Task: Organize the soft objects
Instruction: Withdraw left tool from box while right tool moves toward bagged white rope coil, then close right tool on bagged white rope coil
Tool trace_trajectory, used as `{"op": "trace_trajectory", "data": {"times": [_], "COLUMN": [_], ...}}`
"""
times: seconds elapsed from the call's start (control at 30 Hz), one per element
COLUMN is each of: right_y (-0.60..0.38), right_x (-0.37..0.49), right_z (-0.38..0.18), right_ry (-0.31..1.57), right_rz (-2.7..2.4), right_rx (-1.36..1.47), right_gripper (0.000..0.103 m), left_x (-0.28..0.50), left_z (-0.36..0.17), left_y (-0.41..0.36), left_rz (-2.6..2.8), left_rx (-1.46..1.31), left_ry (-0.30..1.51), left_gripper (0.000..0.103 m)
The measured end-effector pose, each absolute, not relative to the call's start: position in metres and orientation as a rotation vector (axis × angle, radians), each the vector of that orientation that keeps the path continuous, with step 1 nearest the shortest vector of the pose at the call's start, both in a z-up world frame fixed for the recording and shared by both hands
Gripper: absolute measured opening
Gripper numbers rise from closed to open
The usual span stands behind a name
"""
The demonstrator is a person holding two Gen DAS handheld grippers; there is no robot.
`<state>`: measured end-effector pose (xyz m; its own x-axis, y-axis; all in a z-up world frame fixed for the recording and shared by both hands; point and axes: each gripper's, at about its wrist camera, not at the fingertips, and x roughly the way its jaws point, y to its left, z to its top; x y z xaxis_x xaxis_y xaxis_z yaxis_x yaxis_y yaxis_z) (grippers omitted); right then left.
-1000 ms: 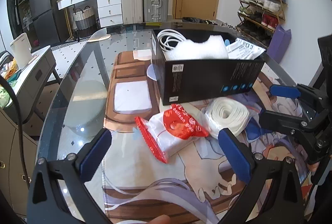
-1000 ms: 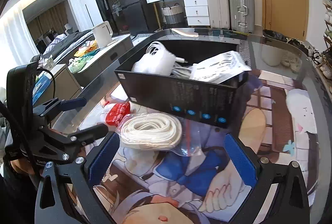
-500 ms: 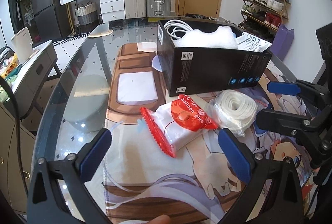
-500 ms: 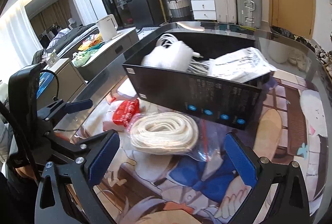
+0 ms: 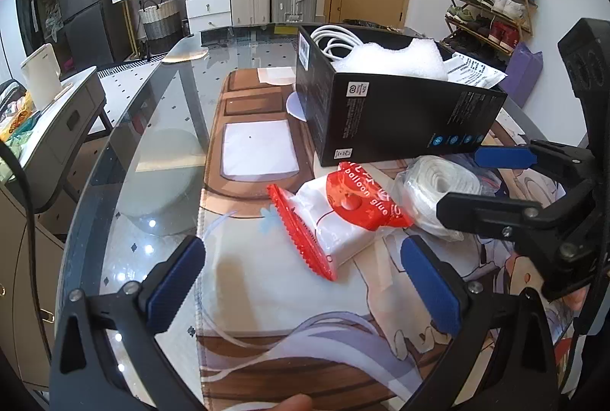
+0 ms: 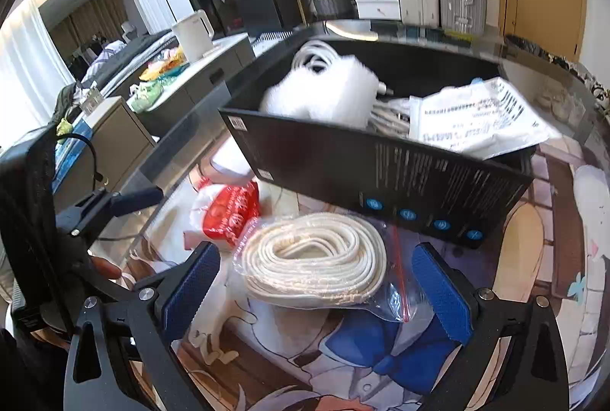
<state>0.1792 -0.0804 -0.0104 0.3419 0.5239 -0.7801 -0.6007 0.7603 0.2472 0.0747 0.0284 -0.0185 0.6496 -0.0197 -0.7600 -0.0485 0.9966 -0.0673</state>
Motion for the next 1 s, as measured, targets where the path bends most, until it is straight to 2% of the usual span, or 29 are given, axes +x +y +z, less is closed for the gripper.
{"op": "trace_trajectory", "data": {"times": [1.0], "right_y": [-0.090], "right_x": [0.179], "right_z": [-0.025], "right_ry": [1.014], "right_rz": [0.714], "right_rx": [-0.141], "right_gripper": [0.102], "left_x": [0.074], "left_z": [-0.021], "left_y": [0.028], "left_rz": [0.016], "left_rx": [-0.073], "left_ry": [0.878], "left_gripper": [0.103]}}
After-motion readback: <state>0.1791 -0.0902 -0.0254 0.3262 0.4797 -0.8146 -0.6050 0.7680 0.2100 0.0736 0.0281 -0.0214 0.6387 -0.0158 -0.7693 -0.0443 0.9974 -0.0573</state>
